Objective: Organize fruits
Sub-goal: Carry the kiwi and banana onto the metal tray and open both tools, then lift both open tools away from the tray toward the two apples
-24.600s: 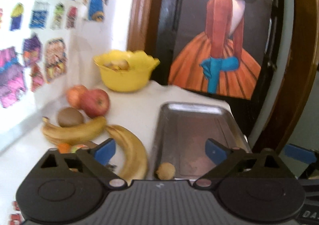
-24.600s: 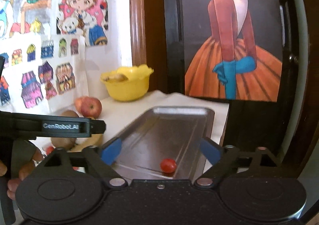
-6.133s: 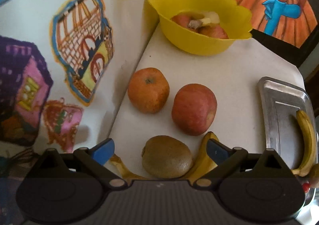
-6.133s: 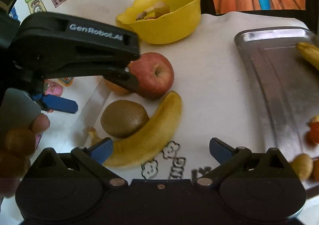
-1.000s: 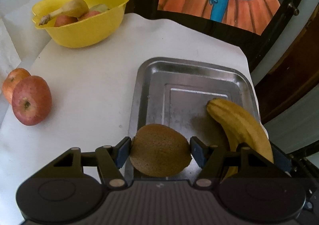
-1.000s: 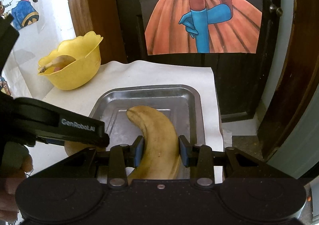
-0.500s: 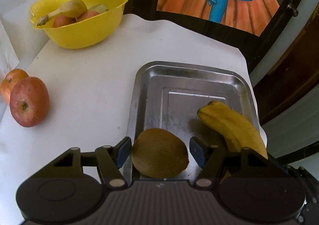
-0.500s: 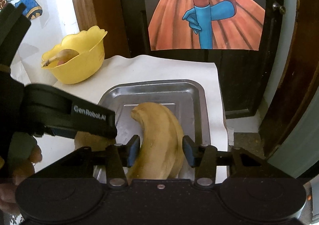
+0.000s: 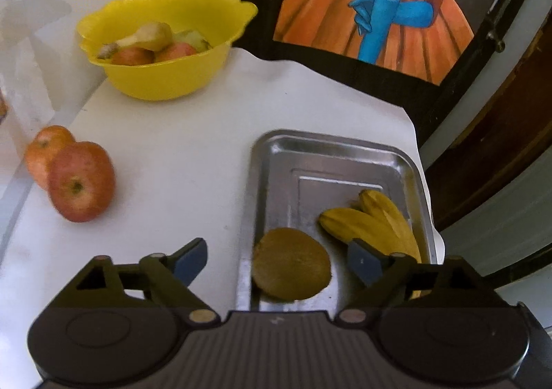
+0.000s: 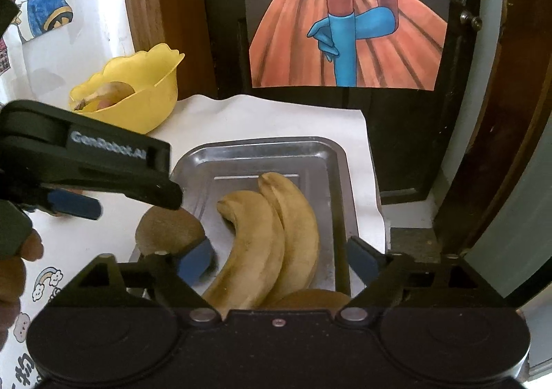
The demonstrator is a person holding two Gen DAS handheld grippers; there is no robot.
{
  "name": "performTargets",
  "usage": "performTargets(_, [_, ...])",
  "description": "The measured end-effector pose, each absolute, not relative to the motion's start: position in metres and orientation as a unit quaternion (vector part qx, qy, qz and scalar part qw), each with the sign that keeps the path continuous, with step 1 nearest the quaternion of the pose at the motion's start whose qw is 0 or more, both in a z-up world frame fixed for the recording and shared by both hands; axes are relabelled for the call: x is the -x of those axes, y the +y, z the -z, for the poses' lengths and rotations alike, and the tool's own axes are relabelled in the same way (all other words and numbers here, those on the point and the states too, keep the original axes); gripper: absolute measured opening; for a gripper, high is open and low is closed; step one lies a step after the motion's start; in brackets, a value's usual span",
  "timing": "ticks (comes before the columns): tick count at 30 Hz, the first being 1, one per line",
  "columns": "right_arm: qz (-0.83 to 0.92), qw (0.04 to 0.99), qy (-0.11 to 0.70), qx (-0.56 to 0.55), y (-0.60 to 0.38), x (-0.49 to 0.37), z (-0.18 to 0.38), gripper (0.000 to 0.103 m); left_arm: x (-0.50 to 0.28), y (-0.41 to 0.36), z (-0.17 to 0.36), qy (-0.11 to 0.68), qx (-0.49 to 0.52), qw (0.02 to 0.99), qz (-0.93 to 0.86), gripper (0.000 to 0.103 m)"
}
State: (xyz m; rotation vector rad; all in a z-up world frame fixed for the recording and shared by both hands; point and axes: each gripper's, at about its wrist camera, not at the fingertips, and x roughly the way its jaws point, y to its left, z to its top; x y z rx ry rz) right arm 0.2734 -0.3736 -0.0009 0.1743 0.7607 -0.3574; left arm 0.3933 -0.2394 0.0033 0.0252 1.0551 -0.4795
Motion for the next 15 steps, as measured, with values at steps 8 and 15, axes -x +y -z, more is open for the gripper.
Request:
performTargets(8, [0.203,0.905,0.364,-0.086,-0.347,-0.264,-0.014,0.101,-0.395,-0.200,-0.021,0.482,-0.010,0.848,0.219,0.100])
performTargets(15, [0.221,0.900,0.367,-0.083,-0.314,-0.256,-0.031,0.102,-0.394,-0.155,-0.031,0.478,-0.015,0.856,0.199,0.101])
